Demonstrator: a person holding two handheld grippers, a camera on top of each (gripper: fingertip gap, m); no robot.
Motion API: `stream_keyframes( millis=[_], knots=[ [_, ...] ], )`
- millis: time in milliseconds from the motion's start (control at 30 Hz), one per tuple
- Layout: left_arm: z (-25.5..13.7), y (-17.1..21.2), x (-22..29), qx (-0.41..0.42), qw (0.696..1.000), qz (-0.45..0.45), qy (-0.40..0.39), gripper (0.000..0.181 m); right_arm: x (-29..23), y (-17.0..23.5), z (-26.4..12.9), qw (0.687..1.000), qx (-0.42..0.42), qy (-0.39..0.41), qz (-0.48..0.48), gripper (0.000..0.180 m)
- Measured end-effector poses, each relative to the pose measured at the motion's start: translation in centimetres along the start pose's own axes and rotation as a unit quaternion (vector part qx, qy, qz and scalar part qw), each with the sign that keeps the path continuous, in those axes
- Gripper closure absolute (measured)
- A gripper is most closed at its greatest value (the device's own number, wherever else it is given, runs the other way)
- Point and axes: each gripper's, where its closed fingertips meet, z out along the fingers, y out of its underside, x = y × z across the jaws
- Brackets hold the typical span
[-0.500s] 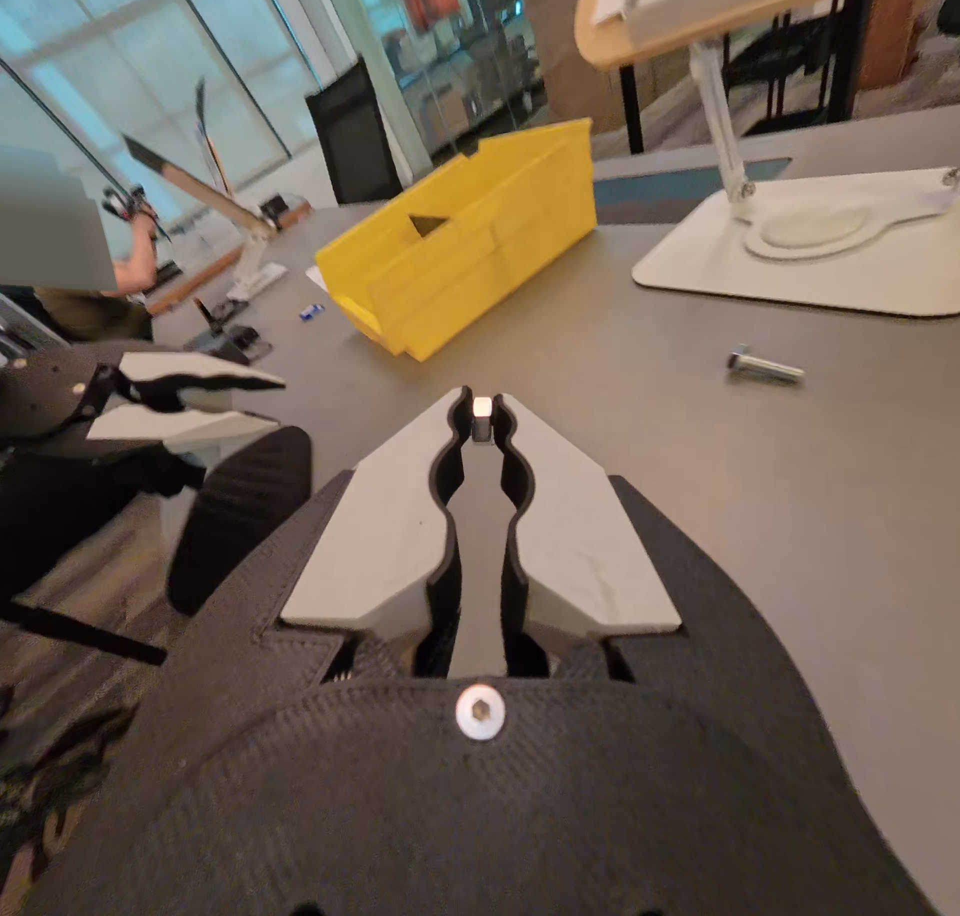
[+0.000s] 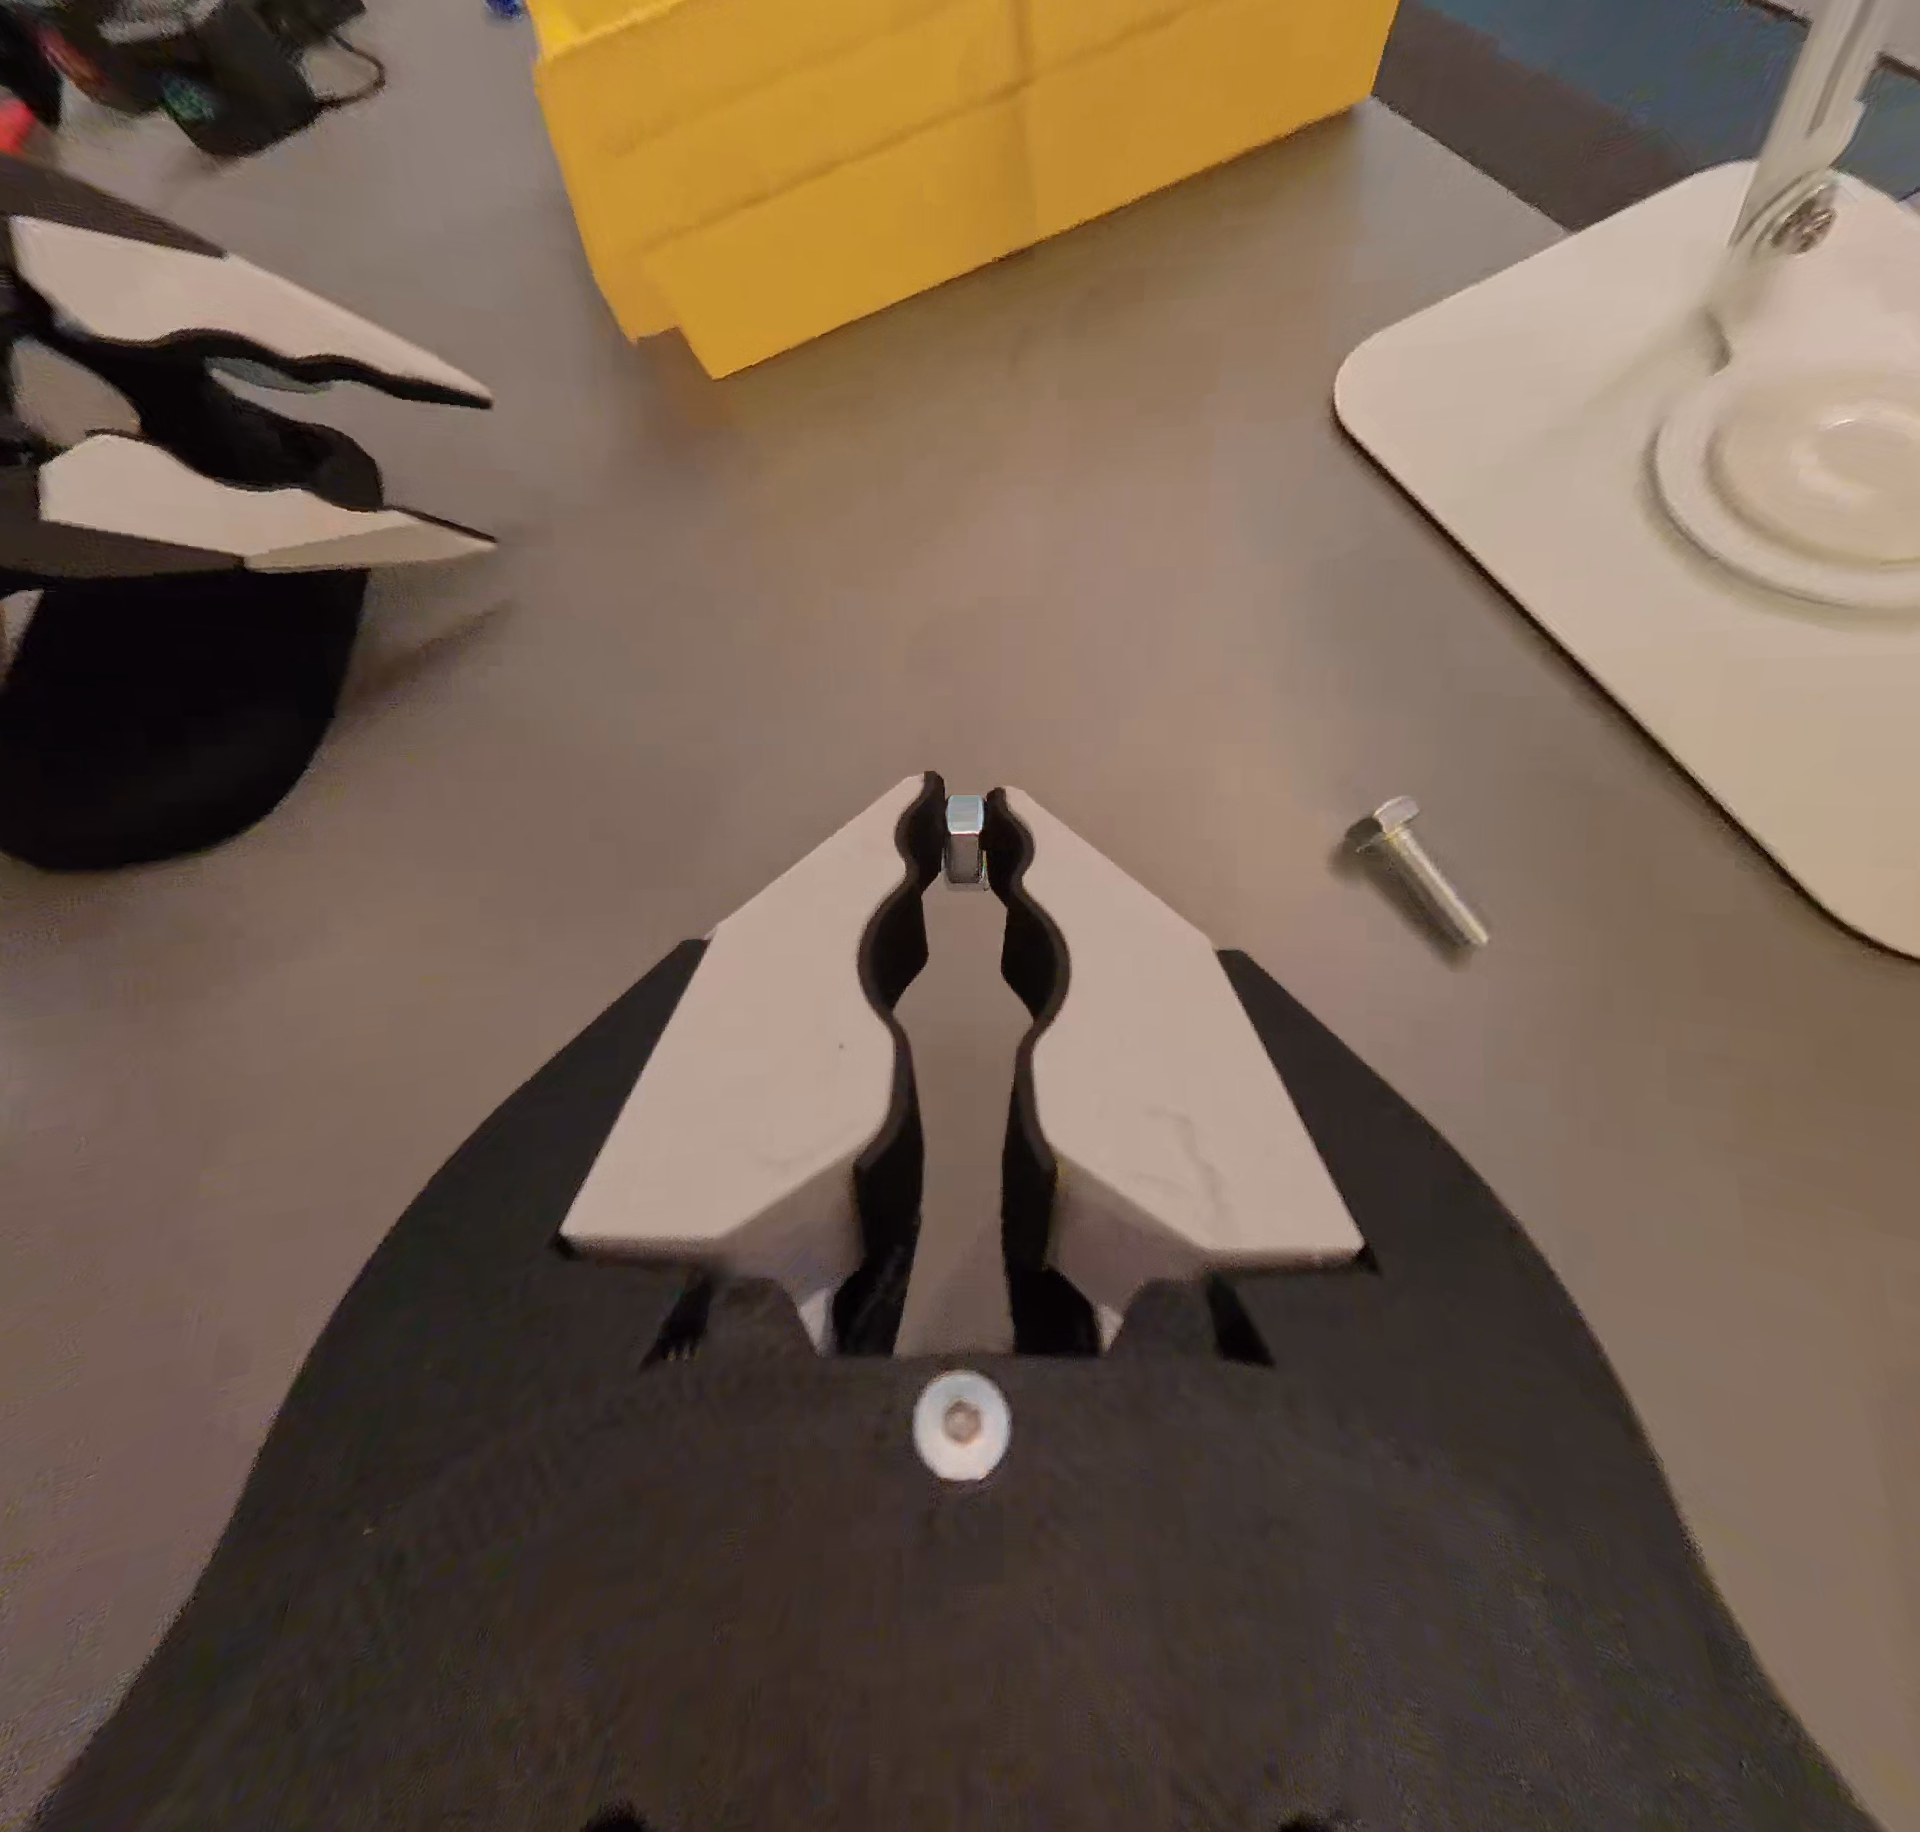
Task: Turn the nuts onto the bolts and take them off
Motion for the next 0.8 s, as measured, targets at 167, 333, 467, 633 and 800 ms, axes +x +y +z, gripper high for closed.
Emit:
stream_keyframes(
  millis=[167,333,467,633,800],
  knots=[
    [0.5,1.0,0.2,-0.025,0.999,0.025,-0.02,0.145,-0.1,-0.2,2.8,0.999,-0.019,-0.051,-0.005,0.174],
    [1.2,2.5,-1.2,-0.082,0.996,0.0,-0.025,0.138,1.1,0.9,3.0,0.998,-0.046,-0.042,0.002,0.174],
    [1.6,2.7,-3.0,-0.105,0.993,-0.04,-0.031,0.127,2.0,3.6,2.0,0.992,-0.113,-0.006,-0.054,0.174],
    [2.7,-1.6,-3.3,-0.046,0.998,-0.043,-0.019,0.122,1.4,5.6,1.7,0.982,-0.153,0.007,-0.109,0.168],
    [3.8,-6.3,-1.4,0.004,0.999,-0.029,0.012,0.125,0.7,6.2,2.1,0.983,-0.146,-0.004,-0.11,0.14]
  ],
)
